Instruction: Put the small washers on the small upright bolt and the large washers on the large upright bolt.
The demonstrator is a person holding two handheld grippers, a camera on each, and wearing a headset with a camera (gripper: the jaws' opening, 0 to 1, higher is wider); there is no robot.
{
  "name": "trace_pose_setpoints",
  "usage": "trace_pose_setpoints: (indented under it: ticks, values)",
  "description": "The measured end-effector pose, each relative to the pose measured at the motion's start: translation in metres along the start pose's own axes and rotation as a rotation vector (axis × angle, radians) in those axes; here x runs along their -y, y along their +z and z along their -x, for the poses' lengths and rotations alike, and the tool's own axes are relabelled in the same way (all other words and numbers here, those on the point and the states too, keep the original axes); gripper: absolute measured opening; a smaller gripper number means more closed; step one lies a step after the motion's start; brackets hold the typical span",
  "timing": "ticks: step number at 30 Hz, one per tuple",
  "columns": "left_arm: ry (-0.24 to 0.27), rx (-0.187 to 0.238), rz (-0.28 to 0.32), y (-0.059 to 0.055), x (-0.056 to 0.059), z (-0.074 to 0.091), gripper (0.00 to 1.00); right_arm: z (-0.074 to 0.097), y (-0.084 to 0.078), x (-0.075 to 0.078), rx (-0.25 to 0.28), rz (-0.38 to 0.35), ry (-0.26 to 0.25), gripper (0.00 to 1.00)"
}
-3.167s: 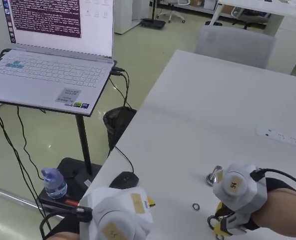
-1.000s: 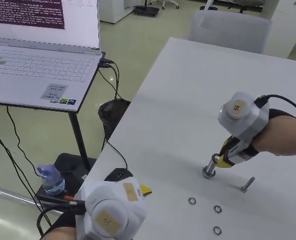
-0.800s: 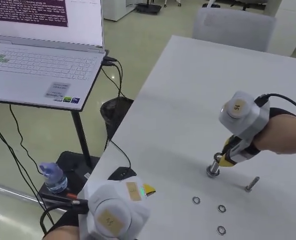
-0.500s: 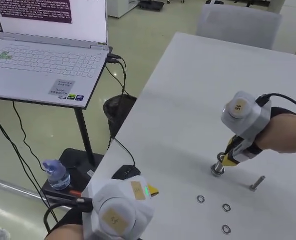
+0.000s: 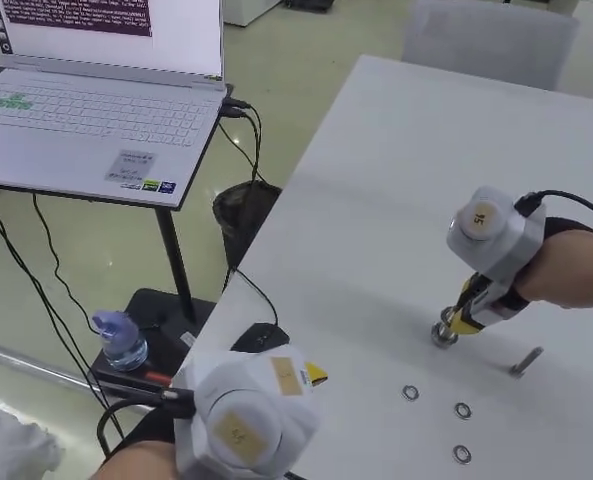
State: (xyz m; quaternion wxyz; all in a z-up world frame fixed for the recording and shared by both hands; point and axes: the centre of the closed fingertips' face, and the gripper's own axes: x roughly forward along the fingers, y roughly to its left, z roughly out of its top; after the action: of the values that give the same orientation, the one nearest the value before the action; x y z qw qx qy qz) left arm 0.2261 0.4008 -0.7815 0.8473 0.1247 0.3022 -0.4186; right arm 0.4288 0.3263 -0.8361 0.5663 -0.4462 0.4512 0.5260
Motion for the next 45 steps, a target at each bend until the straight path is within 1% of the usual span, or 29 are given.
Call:
trace_pose_setpoints:
  ticks: [4, 7, 9, 14, 15, 17, 20, 25, 35, 37, 42, 45]
  values:
    - [-0.005, -0.005, -0.010, -0.002, 0.002, 0.000, 0.77, -0.007, -0.001, -0.001, -0.002, 0.000, 0.004, 0.22]
    - [-0.008, -0.002, -0.005, -0.002, 0.003, 0.001, 0.78, -0.012, -0.002, -0.001, -0.009, 0.002, 0.006, 0.22]
    - [-0.010, -0.011, -0.005, -0.003, 0.003, 0.002, 0.78, -0.014, -0.002, -0.002, -0.011, 0.003, 0.008, 0.22]
    - [-0.010, -0.016, -0.009, -0.004, 0.005, 0.002, 0.77, -0.021, -0.004, -0.002, -0.019, 0.003, 0.009, 0.22]
    - [-0.018, -0.019, 0.000, -0.005, 0.006, 0.003, 0.75, -0.021, -0.005, -0.002, -0.020, 0.003, 0.009, 0.22]
    - [-0.009, -0.016, -0.003, -0.004, 0.005, 0.003, 0.75, -0.022, -0.005, -0.002, -0.020, 0.005, 0.009, 0.22]
    - [-0.009, -0.010, 0.002, -0.003, 0.005, 0.003, 0.75, -0.023, -0.005, -0.002, -0.022, 0.007, 0.008, 0.22]
    - [-0.010, -0.010, -0.005, -0.002, 0.004, 0.003, 0.76, -0.024, -0.006, 0.000, -0.023, 0.005, 0.006, 0.22]
    - [-0.023, -0.015, -0.015, -0.001, 0.009, 0.001, 0.77, -0.025, -0.006, -0.001, -0.021, -0.002, 0.011, 0.23]
    - [-0.025, -0.017, -0.018, -0.001, 0.011, 0.000, 0.78, -0.024, -0.006, -0.001, -0.020, -0.010, 0.012, 0.23]
    - [-0.025, -0.019, -0.017, 0.000, 0.011, -0.001, 0.78, -0.023, -0.007, -0.002, -0.011, -0.001, 0.010, 0.24]
    - [-0.024, -0.016, -0.017, 0.001, 0.011, -0.001, 0.78, -0.023, -0.005, -0.002, 0.004, -0.006, 0.011, 0.26]
